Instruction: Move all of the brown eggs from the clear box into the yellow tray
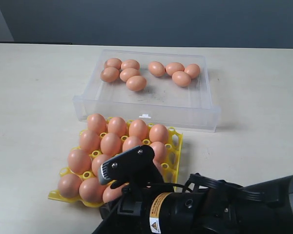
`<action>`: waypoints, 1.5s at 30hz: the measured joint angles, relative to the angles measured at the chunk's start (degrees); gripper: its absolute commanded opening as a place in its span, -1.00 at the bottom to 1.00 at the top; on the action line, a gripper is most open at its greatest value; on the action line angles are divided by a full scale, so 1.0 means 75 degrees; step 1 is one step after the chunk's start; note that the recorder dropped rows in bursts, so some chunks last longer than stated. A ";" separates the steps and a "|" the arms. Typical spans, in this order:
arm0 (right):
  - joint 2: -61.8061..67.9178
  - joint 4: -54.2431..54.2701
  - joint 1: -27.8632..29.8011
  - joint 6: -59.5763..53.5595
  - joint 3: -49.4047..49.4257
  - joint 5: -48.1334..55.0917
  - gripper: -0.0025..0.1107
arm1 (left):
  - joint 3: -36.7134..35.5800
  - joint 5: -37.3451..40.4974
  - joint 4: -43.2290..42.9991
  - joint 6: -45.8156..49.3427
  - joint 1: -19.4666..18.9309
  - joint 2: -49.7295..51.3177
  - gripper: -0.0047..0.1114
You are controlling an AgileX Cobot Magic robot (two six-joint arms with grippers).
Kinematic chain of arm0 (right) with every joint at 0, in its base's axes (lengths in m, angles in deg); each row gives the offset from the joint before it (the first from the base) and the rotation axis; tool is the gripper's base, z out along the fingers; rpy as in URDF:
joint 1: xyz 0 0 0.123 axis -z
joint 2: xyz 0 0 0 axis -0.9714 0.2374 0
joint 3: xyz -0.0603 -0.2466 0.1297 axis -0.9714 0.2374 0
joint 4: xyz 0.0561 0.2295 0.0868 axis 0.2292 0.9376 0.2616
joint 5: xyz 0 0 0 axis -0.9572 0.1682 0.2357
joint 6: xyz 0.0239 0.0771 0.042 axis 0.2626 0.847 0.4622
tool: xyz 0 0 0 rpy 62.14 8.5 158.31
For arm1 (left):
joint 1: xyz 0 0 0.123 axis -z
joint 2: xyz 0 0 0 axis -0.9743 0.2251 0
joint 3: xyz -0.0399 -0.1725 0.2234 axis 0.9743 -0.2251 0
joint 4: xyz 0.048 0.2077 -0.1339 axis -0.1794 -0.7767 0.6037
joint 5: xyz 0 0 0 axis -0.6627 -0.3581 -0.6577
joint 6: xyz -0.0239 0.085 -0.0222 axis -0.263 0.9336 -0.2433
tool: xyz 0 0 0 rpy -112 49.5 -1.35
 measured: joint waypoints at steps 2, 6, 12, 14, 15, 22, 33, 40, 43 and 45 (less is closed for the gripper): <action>0.0000 0.0341 0.0000 0.0000 0.0000 0.0000 -0.97 | 0.0000 0.0000 0.0000 0.0000 0.0000 0.0000 -0.91; 0.0000 0.0593 0.0000 0.0000 0.0000 0.0000 -0.97 | 0.0000 0.0000 0.0000 0.0000 0.0000 0.0000 -0.91; 0.0000 0.0866 0.0000 -0.0066 0.0000 -0.0166 -0.97 | 0.0000 0.0000 0.0000 0.0000 0.0000 0.0000 -0.91; 0.0000 0.1021 0.0000 -0.0148 0.0000 -0.0257 -0.97 | 0.0000 0.0000 0.0000 0.0000 0.0000 0.0000 -0.91; 0.0000 0.1099 0.0000 -0.0229 0.0000 -0.0301 -0.97 | 0.0000 0.0000 0.0000 0.0000 0.0000 0.0000 -0.91; -0.0018 0.1342 0.0000 -0.0368 -0.0016 -0.0492 -0.97 | 0.0000 0.0000 0.0000 0.0000 0.0000 0.0000 -0.91; 0.0028 0.0978 0.0000 -0.0511 -0.1032 -0.0046 -0.97 | 0.0000 0.0000 0.0000 0.0000 0.0000 0.0000 -0.91; 0.0386 0.0853 0.0000 -0.0597 -0.1208 0.0252 -0.97 | 0.0000 0.0000 0.0000 0.0000 0.0000 0.0000 -0.91; 0.0423 0.0834 0.0000 -0.0597 -0.1208 0.0323 -0.97 | 0.0000 0.0000 0.0000 0.0000 0.0000 0.0000 -0.91; 0.0423 0.0820 0.0000 -0.0618 -0.1208 0.0343 -0.97 | 0.0000 0.0000 0.0000 0.0000 0.0000 0.0000 -0.91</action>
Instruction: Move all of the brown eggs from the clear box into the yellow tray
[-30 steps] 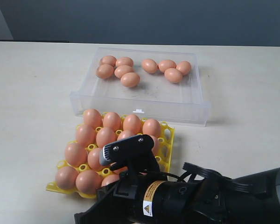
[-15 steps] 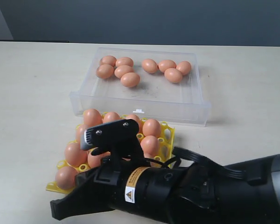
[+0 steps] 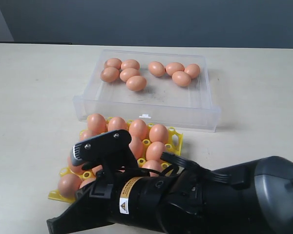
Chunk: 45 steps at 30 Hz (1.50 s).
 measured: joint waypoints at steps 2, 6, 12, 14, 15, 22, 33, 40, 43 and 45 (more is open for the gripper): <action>0.0000 0.0000 0.0000 -0.0076 0.0000 0.0048 -0.97 | 0.0000 0.0000 0.0000 0.0000 0.0000 0.0000 -0.91; 0.0000 -0.0014 0.0043 -0.0146 0.0000 0.0225 -0.97 | 0.0000 0.0000 0.0000 0.0000 0.0000 0.0000 -0.91; 0.0000 -0.0014 0.0072 -0.0146 -0.0079 0.0333 -0.97 | 0.0000 0.0000 0.0000 0.0000 0.0000 0.0000 -0.91; 0.0000 -0.0014 0.0089 -0.0146 -0.0090 0.0346 -0.97 | 0.0000 0.0000 0.0000 0.0000 0.0000 0.0000 -0.91; 0.0000 -0.0014 0.0122 -0.0146 -0.0090 0.0386 -0.97 | 0.0000 0.0000 0.0000 0.0000 0.0000 0.0000 -0.91; 0.0000 0.0100 0.0295 -0.0146 -0.0090 0.0521 -0.97 | 0.0000 0.0000 0.0000 0.0000 0.0000 0.0000 -0.91; 0.0000 0.0180 0.0360 -0.0146 -0.0111 0.0725 -0.97 | 0.0000 0.0000 0.0000 0.0000 0.0000 0.0000 -0.91; 0.0000 0.0180 0.0377 -0.0146 -0.0156 0.0773 -0.97 | 0.0000 0.0000 0.0000 0.0000 0.0000 0.0000 -0.91; 0.0000 0.0180 0.0377 -0.0146 -0.0156 0.0773 -0.97 | 0.0000 0.0000 0.0000 0.0000 0.0000 0.0000 -0.91; -0.0089 0.0180 0.0377 -0.0146 -0.0156 0.0773 -0.97 | 0.0000 0.0000 0.0000 0.0000 0.0000 0.0000 -0.91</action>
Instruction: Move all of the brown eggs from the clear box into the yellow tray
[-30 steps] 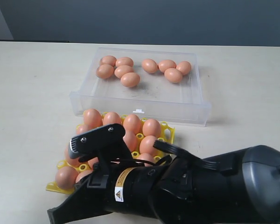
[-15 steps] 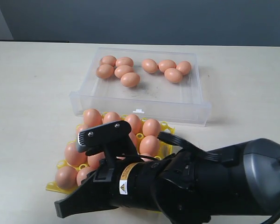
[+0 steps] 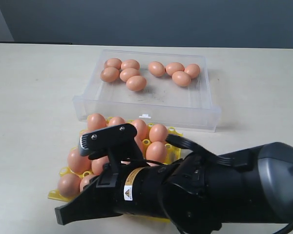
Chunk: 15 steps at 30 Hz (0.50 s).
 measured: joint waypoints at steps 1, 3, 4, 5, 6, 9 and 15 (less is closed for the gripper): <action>-0.0056 0.0000 0.0000 0.0000 0.0000 -0.0054 -0.97 | 0.0000 0.0000 0.0000 0.0000 0.0000 0.0000 -0.91; -0.0130 0.0000 0.0000 0.0000 -0.0046 -0.0133 -0.97 | 0.0000 0.0000 0.0000 0.0000 0.0000 0.0000 -0.91; -0.0147 0.0000 0.0000 0.0000 -0.0087 -0.0146 -0.97 | 0.0000 0.0000 0.0000 0.0000 0.0000 0.0000 -0.91; -0.0147 0.0000 0.0000 0.0000 -0.0153 -0.0152 -0.97 | 0.0000 0.0000 0.0000 0.0000 0.0000 0.0000 -0.91; -0.0147 0.0000 0.0000 0.0000 -0.0222 -0.0152 -0.97 | 0.0000 0.0000 0.0000 0.0000 0.0000 0.0000 -0.91; -0.0116 0.0000 0.0000 -0.0103 -0.0444 -0.0137 -0.97 | 0.0000 0.0000 0.0000 0.0000 0.0000 0.0000 -0.91; -0.0061 0.0000 0.0000 -0.0338 -0.0593 -0.0069 -0.97 | 0.0000 0.0000 0.0000 0.0000 0.0000 0.0000 -0.91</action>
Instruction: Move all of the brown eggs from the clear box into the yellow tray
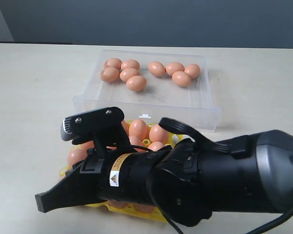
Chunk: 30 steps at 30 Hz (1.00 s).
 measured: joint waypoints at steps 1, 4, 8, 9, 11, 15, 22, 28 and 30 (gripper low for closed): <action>0.0000 0.0000 0.0000 -0.0073 -0.0011 0.0000 -0.97 | 0.0000 0.0000 0.0000 0.0000 0.0000 0.0000 -0.91; 0.0000 0.0000 0.0015 -0.0403 -0.0011 0.0011 -0.97 | 0.0000 0.0000 0.0000 0.0000 0.0000 0.0000 -0.91; 0.0000 0.0025 0.0248 -0.0581 -0.0011 0.0016 -0.97 | 0.0000 0.0000 0.0000 0.0000 0.0000 0.0000 -0.91; 0.0000 0.0038 0.0331 -0.0596 -0.0011 0.0016 -0.97 | 0.0000 0.0000 0.0000 0.0000 0.0000 0.0000 -0.91; 0.0000 0.0076 0.0566 -0.0610 -0.0011 0.0016 -0.97 | 0.0000 0.0000 0.0000 0.0000 0.0000 0.0000 -0.91; -0.0094 0.0076 0.1088 -0.0624 -0.0011 0.0029 -0.97 | 0.0000 0.0000 0.0000 0.0000 0.0000 0.0000 -0.91; -0.0270 0.0061 0.1858 -0.0994 -0.0183 0.0850 -0.97 | 0.0000 0.0000 0.0000 0.0000 0.0000 0.0000 -0.91; -0.0287 -0.0412 0.2115 -0.1130 -0.0672 0.1757 -0.97 | 0.0000 0.0000 0.0000 0.0000 0.0000 0.0000 -0.91; -0.0287 -0.0647 0.2127 -0.1147 -0.0827 0.1842 -0.97 | 0.0000 0.0000 0.0000 0.0000 0.0000 0.0000 -0.91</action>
